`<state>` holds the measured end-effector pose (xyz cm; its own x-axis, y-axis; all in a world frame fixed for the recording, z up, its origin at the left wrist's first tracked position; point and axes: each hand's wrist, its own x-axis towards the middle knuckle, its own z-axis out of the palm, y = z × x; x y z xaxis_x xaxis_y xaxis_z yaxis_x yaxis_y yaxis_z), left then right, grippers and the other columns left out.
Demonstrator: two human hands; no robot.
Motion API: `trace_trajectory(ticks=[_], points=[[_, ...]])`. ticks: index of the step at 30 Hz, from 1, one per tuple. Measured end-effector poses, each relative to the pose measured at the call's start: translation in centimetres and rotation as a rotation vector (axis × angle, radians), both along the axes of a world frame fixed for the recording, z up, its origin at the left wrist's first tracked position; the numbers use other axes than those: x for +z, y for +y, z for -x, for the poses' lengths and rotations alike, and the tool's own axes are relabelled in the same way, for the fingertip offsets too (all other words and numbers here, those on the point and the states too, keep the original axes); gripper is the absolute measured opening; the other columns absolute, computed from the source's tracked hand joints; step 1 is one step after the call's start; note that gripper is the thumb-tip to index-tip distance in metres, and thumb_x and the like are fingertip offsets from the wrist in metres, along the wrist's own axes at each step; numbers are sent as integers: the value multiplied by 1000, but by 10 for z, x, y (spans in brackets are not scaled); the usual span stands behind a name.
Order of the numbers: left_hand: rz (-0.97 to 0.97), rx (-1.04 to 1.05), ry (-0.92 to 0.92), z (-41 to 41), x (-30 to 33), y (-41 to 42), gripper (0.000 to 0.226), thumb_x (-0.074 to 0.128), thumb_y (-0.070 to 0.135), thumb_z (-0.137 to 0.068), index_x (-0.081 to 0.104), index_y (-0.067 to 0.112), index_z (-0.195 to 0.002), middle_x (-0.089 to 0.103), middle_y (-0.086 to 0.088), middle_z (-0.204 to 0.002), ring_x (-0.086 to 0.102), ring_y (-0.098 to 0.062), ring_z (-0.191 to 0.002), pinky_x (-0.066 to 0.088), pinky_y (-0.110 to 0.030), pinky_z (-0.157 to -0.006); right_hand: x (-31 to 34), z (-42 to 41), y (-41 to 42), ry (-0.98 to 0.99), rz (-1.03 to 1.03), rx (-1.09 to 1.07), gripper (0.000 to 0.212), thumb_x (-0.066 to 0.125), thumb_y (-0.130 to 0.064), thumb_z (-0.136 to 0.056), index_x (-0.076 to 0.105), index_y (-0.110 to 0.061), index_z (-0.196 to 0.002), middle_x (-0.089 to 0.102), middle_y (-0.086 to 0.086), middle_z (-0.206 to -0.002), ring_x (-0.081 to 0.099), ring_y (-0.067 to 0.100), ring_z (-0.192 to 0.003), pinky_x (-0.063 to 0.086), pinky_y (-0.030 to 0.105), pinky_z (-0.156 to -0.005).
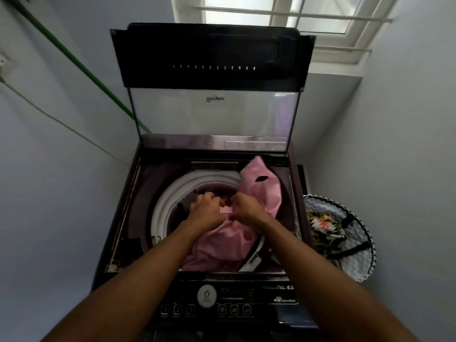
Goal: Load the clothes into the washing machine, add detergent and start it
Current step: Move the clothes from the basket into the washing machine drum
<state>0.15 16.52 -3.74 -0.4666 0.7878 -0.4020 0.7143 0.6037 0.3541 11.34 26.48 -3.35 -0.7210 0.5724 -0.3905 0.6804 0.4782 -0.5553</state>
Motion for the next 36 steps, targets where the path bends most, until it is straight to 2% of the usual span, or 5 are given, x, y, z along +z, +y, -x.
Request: trace_trajectory(ticks=[4,10,17,28,36], points=[[-110,-36,-150,-19,-4,16,40,61,26,-85,61,27,-125,50,-2,-131,46,-25,-125,36,-33,-104,10,-18,17,143,-443,-177,24,61,-17,-82,67,-11,-104,59,14,-107,52,34,-103,49,42,-78],[-136,-69,-217,-35,-13,27,48,61,22,-81,57,21,-128,49,-4,-133,45,-24,-125,42,-41,-104,7,-28,41,168,-276,-256,29,63,-14,-85,63,-9,-113,56,11,-114,57,30,-104,52,42,-87],[-401,-38,-259,-58,-1,60,38,57,5,-81,66,16,-116,62,-3,-113,58,-16,-105,38,-15,-88,-1,-57,47,314,-323,-377,12,61,-8,-81,68,-6,-91,61,10,-95,60,27,-89,52,42,-78],[-646,-331,-163,-162,9,147,31,50,14,-77,72,17,-99,65,1,-95,55,-19,-92,44,-29,-86,-21,-172,103,313,-221,-707,8,59,-6,-81,65,-9,-86,59,8,-94,56,22,-84,40,29,-74],[-224,-524,-74,-216,-30,215,26,60,24,-85,66,25,-111,59,-3,-111,52,-27,-107,48,-42,-92,-80,-253,150,64,-40,-841,10,58,-11,-79,60,-21,-78,64,9,-97,61,29,-90,51,37,-79]])
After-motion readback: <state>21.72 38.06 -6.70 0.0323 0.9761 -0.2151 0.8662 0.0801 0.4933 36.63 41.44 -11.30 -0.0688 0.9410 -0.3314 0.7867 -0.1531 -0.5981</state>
